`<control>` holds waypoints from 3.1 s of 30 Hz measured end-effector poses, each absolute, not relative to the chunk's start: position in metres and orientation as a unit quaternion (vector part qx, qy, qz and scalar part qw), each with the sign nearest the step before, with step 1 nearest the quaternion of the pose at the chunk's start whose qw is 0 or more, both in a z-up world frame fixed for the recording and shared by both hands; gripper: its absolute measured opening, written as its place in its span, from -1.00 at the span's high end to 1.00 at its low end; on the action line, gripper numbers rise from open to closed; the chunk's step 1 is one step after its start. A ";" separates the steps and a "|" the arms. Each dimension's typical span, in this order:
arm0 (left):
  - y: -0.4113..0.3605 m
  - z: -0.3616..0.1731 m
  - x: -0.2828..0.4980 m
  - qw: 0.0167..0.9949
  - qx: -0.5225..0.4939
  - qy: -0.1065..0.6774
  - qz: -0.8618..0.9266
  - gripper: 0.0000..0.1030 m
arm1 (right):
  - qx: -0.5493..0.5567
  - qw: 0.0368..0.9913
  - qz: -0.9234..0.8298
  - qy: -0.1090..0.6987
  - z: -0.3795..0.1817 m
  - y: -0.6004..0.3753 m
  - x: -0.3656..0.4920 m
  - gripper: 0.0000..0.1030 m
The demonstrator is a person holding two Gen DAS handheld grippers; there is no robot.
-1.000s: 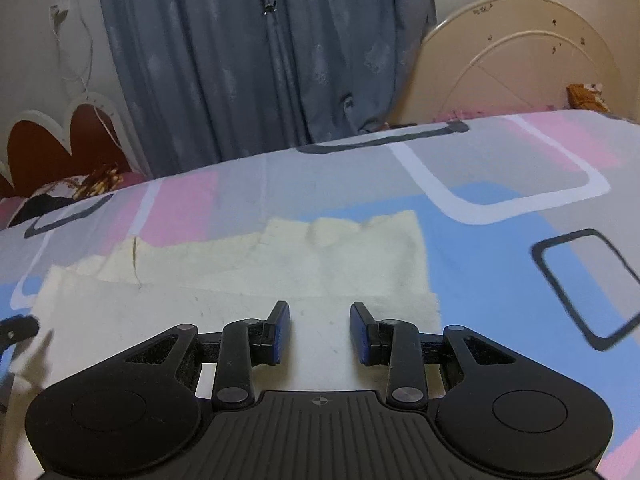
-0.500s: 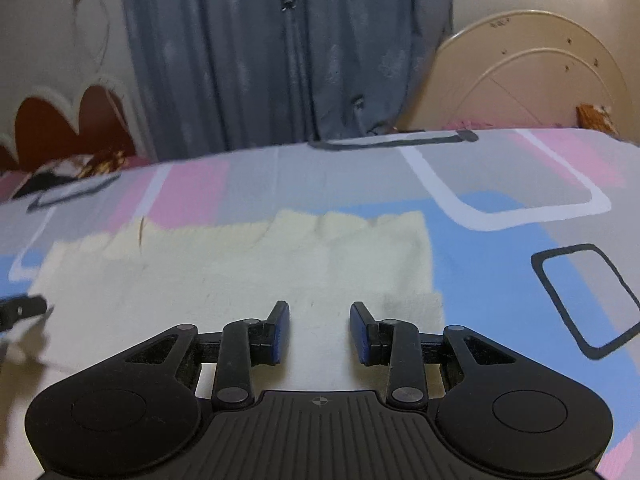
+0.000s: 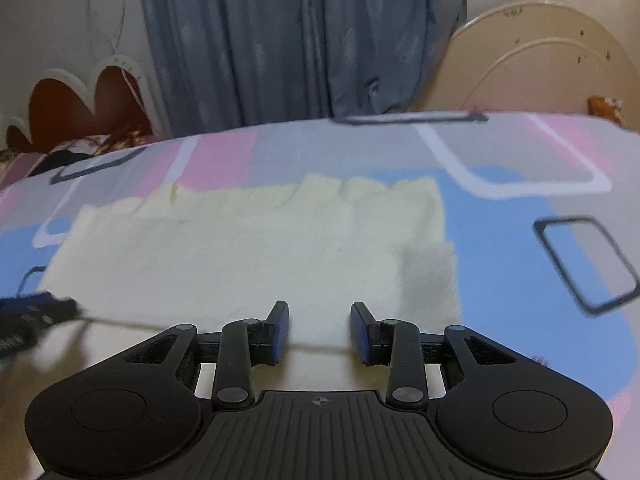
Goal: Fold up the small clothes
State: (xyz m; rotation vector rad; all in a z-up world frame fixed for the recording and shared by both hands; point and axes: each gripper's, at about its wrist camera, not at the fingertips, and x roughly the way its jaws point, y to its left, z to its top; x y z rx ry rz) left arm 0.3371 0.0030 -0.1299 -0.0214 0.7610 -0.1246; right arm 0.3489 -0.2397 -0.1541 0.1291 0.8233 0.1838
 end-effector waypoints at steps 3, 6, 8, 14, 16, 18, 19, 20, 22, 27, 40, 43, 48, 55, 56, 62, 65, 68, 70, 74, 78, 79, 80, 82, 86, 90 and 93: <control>-0.008 -0.137 0.326 0.921 0.000 0.382 -0.078 0.26 | 0.052 0.904 0.118 0.407 -0.154 -0.225 0.331 0.34; -0.006 -0.145 0.315 0.918 0.012 0.389 -0.070 0.23 | 0.031 0.895 0.140 0.423 -0.162 -0.212 0.321 0.34; 0.002 -0.146 0.307 0.919 0.014 0.389 -0.061 0.20 | 0.013 0.897 0.135 0.421 -0.167 -0.215 0.312 0.34; 0.020 -0.143 0.283 0.917 0.020 0.397 -0.026 0.18 | 0.007 0.902 0.102 0.420 -0.170 -0.253 0.287 0.34; 0.019 -0.138 0.277 0.914 0.014 0.404 -0.013 0.22 | 0.021 0.900 0.098 0.423 -0.164 -0.259 0.280 0.34; 0.015 -0.131 0.268 0.914 -0.001 0.405 -0.011 0.20 | 0.040 0.899 0.113 0.421 -0.156 -0.258 0.272 0.34; 0.012 -0.128 0.263 0.914 -0.006 0.405 -0.015 0.19 | 0.046 0.898 0.127 0.420 -0.152 -0.254 0.267 0.34; 0.007 -0.125 0.257 0.914 -0.007 0.404 -0.021 0.17 | 0.046 0.896 0.142 0.417 -0.149 -0.249 0.262 0.34; -0.005 -0.123 0.245 0.915 0.000 0.403 -0.033 0.14 | 0.039 0.893 0.170 0.415 -0.143 -0.234 0.252 0.34; -0.026 -0.132 0.223 0.909 0.029 0.412 -0.052 0.11 | 0.023 0.878 0.215 0.427 -0.152 -0.207 0.229 0.34; 0.011 -0.136 0.186 0.910 0.030 0.412 -0.039 -0.10 | 0.000 0.895 0.115 0.432 -0.159 -0.247 0.188 0.34; 0.010 -0.127 0.172 0.911 0.006 0.409 -0.051 -0.10 | 0.015 0.893 0.123 0.432 -0.150 -0.235 0.172 0.33; -0.002 -0.121 0.145 0.915 0.005 0.393 -0.089 -0.14 | 0.013 0.890 0.153 0.429 -0.142 -0.199 0.142 0.34; 0.011 -0.139 0.120 0.909 0.031 0.407 -0.088 -0.15 | -0.008 0.889 0.119 0.442 -0.151 -0.201 0.116 0.34; 0.014 -0.138 0.115 0.909 0.034 0.406 -0.088 -0.15 | -0.007 0.890 0.108 0.444 -0.150 -0.208 0.112 0.34; 0.026 -0.131 0.098 0.907 0.029 0.413 -0.082 -0.17 | -0.001 0.890 0.075 0.450 -0.143 -0.231 0.083 0.33; 0.034 -0.125 0.088 0.909 0.029 0.410 -0.067 -0.40 | 0.004 0.893 0.065 0.445 -0.136 -0.237 0.067 0.30; 0.047 -0.122 0.074 0.913 0.026 0.404 -0.048 -0.46 | 0.005 0.900 0.038 0.435 -0.129 -0.247 0.052 -0.40; 0.055 -0.124 0.068 0.911 0.026 0.410 -0.044 -0.45 | -0.001 0.903 0.026 0.429 -0.126 -0.254 0.042 -0.42; 0.070 -0.131 0.061 0.901 -0.006 0.431 -0.047 -0.38 | 0.014 0.898 0.007 0.439 -0.129 -0.269 0.031 -0.42; 0.071 -0.132 0.055 0.898 -0.014 0.437 -0.060 -0.35 | 0.046 0.891 -0.006 0.452 -0.133 -0.280 0.024 -0.42; 0.070 -0.132 0.055 0.896 -0.016 0.440 -0.064 -0.35 | 0.050 0.888 -0.005 0.458 -0.135 -0.281 0.024 -0.42; 0.070 -0.132 0.054 0.894 -0.019 0.443 -0.068 -0.34 | 0.054 0.883 -0.003 0.465 -0.137 -0.282 0.025 -0.42; 0.070 -0.133 0.053 0.892 -0.028 0.446 -0.073 -0.24 | 0.069 0.876 0.001 0.477 -0.142 -0.285 0.024 -0.41; 0.068 -0.133 0.052 0.892 -0.043 0.443 -0.081 0.40 | 0.080 0.875 0.010 0.477 -0.144 -0.283 0.024 0.00; 0.066 -0.128 0.060 0.888 -0.058 0.445 -0.102 0.87 | 0.099 0.866 0.042 0.489 -0.139 -0.280 0.031 0.72; 0.065 -0.117 0.066 0.896 -0.068 0.425 -0.114 0.87 | 0.127 0.863 0.060 0.486 -0.131 -0.284 0.039 0.84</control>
